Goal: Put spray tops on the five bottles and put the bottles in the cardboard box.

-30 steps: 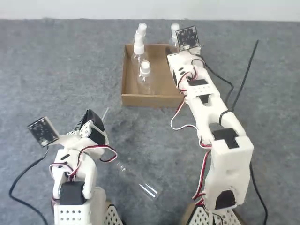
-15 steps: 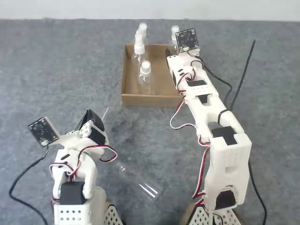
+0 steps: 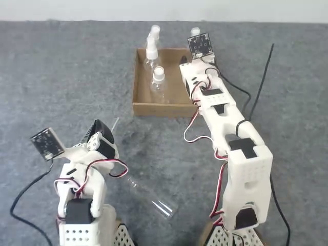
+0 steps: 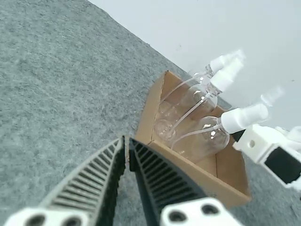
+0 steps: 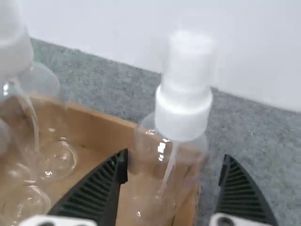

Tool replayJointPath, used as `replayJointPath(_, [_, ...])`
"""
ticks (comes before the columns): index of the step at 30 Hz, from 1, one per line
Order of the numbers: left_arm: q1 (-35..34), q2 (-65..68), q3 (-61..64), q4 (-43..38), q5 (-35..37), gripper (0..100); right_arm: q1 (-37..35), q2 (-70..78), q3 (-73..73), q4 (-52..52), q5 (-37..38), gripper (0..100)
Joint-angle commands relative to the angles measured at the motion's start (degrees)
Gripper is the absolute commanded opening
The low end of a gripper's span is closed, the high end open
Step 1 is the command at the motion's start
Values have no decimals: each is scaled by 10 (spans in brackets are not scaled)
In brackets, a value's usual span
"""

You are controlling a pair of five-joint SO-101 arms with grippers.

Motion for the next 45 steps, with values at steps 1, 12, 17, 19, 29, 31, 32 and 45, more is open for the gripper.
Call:
replayJointPath(1, [1,-9,-6,-20,-6,12,-7,-12,-11,-4,-5,270])
replayJointPath(12, [0,-9,-5,-20,-18,12,-5,-71,-5,92,-6,270])
replayJointPath(17, [-1,-9,-5,-20,-18,12,-3,-114,30,104,-6,270])
replayJointPath(19, [-3,-9,-5,-20,-18,12,-5,-135,48,107,-6,270])
replayJointPath(29, [-4,-9,-7,-20,-18,12,-7,-272,164,109,-5,268])
replayJointPath(31, [-4,-9,-7,-20,-19,12,-7,-302,187,109,-5,267])
replayJointPath(32, [-4,-9,-7,-20,-19,12,-7,-319,199,110,-4,267])
replayJointPath(45, [-128,-9,-42,-23,-18,12,-7,-531,264,360,-5,267])
